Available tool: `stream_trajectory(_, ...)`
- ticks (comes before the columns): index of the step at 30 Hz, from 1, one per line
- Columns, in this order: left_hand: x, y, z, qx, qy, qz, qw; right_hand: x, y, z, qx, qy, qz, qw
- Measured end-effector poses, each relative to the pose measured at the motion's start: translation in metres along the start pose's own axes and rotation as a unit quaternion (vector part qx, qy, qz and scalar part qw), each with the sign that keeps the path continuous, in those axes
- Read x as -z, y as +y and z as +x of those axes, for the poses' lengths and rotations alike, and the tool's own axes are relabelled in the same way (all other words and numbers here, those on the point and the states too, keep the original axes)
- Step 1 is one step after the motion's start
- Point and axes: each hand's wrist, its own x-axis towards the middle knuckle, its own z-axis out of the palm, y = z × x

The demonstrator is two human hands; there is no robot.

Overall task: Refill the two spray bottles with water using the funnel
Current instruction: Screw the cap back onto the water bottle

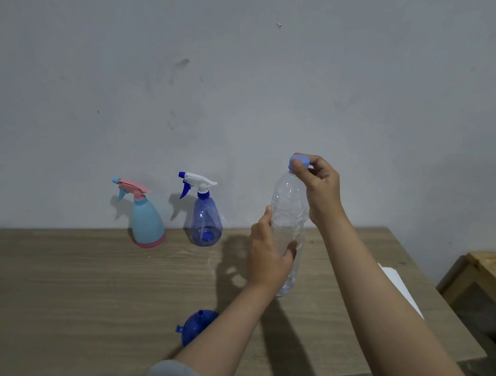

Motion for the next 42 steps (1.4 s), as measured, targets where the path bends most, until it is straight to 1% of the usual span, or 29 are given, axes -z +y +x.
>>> stream_trajectory(5, 0.0, 0.0, 0.001, 0.006, -0.01, 0.003, 1.0, 0.003, 0.001, 0.0, 0.003, 0.004, -0.001, 1.0)
stream_trajectory(8, 0.004, 0.004, 0.002, 0.015, -0.023, 0.0, 1.0, 0.002, 0.006, -0.003, 0.021, 0.006, -0.037, 0.999)
stream_trajectory(11, 0.019, 0.008, 0.0, 0.005, -0.072, -0.013, 0.997, 0.006, 0.019, -0.01, 0.026, 0.012, -0.111, 0.993)
stream_trajectory(13, 0.033, 0.005, -0.005, -0.003, -0.108, -0.002, 0.994, 0.014, 0.033, -0.017, 0.015, 0.035, -0.128, 0.991)
stream_trajectory(15, 0.052, -0.007, -0.014, 0.007, -0.122, 0.022, 0.992, 0.022, 0.049, -0.03, -0.009, 0.049, -0.138, 0.989)
stream_trajectory(17, 0.073, -0.027, -0.025, 0.024, -0.11, 0.045, 0.993, 0.027, 0.068, -0.048, -0.022, 0.044, -0.154, 0.987)
stream_trajectory(19, 0.097, -0.053, -0.039, 0.062, -0.112, 0.071, 0.989, 0.03, 0.088, -0.067, -0.031, 0.038, -0.171, 0.984)
stream_trajectory(23, 0.135, -0.101, -0.07, 0.165, -0.18, 0.14, 0.959, 0.036, 0.118, -0.096, -0.043, 0.01, -0.185, 0.982)
stream_trajectory(26, 0.146, -0.122, -0.087, 0.191, -0.221, 0.172, 0.941, 0.041, 0.132, -0.104, -0.053, -0.003, -0.218, 0.975)
stream_trajectory(29, 0.143, -0.13, -0.095, 0.186, -0.219, 0.173, 0.942, 0.041, 0.144, -0.106, -0.083, 0.013, -0.246, 0.966)
stream_trajectory(32, 0.136, -0.132, -0.095, 0.173, -0.204, 0.18, 0.947, 0.038, 0.156, -0.108, -0.093, 0.03, -0.256, 0.962)
stream_trajectory(35, 0.131, -0.134, -0.093, 0.163, -0.206, 0.183, 0.948, 0.034, 0.165, -0.108, -0.096, 0.063, -0.274, 0.955)
stream_trajectory(37, 0.128, -0.134, -0.09, 0.159, -0.202, 0.173, 0.951, 0.033, 0.168, -0.106, -0.092, 0.087, -0.28, 0.952)
stream_trajectory(42, 0.112, -0.124, -0.05, 0.126, -0.183, 0.157, 0.962, 0.029, 0.153, -0.074, -0.057, 0.145, -0.238, 0.959)
